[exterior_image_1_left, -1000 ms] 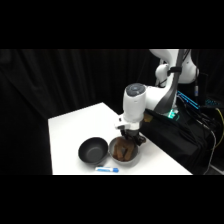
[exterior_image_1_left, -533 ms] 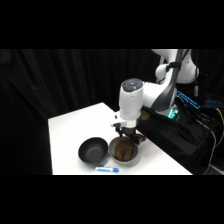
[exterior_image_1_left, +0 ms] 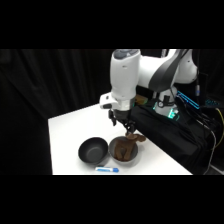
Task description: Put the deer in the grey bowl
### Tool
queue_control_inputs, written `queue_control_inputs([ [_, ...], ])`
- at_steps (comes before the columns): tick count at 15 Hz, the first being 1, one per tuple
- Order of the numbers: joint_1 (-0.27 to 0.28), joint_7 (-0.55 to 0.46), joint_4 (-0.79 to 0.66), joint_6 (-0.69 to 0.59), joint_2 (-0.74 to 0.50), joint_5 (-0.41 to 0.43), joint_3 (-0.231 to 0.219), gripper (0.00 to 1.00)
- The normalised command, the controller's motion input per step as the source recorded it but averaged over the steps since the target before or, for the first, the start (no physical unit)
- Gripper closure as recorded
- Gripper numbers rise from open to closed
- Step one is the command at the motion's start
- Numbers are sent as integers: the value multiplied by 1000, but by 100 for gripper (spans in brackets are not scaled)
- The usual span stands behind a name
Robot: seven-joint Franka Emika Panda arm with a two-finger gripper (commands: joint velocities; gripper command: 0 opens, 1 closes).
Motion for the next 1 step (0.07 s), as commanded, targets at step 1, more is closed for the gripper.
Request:
queue_control_inputs([
  [1,-132,-168,250,-249,-124,140,-61,0],
])
